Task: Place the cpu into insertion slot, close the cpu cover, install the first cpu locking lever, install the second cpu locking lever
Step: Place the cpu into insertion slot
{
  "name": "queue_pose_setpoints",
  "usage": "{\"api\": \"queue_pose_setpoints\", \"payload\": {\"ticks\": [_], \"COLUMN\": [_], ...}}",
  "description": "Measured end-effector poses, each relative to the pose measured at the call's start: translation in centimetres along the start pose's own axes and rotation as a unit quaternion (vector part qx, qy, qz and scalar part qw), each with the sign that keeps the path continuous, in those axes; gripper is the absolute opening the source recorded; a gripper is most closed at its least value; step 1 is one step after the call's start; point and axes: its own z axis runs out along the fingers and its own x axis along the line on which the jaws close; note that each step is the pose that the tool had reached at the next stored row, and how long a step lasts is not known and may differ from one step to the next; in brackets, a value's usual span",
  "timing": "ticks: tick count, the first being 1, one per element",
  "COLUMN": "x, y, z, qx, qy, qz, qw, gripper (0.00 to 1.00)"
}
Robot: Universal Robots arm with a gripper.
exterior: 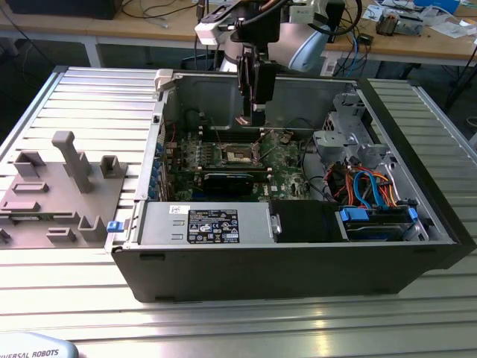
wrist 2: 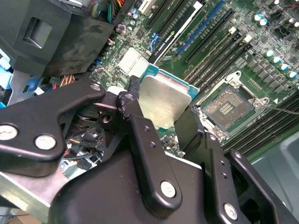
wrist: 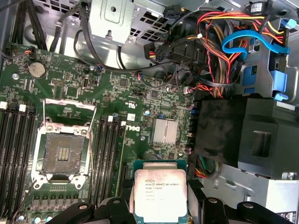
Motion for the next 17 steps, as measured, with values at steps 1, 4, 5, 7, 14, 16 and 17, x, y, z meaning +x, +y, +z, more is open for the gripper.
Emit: {"api": "queue_pose_setpoints", "payload": {"ticks": [1, 4, 5, 7, 14, 16, 17], "x": [0.0, 0.0, 0.0, 0.0, -0.01, -0.01, -0.01], "y": [0.0, 0.01, 0.01, 0.02, 0.07, 0.09, 0.1], "z": [0.0, 0.0, 0.0, 0.0, 0.0, 0.01, 0.01], "qx": [0.0, 0.0001, 0.0002, 0.0002, 0.0005, 0.0006, 0.0007], "qy": [-0.0001, -0.0009, -0.001, -0.0013, -0.0034, -0.0042, -0.0045], "qz": [0.0, 0.0, 0.0, 0.0, 0.0, 0.0, 0.0], "qw": [1.0, 1.0, 1.0, 1.0, 1.0, 1.0, 1.0], "gripper": [0.54, 0.54, 0.54, 0.54, 0.54, 0.54, 0.54]}}
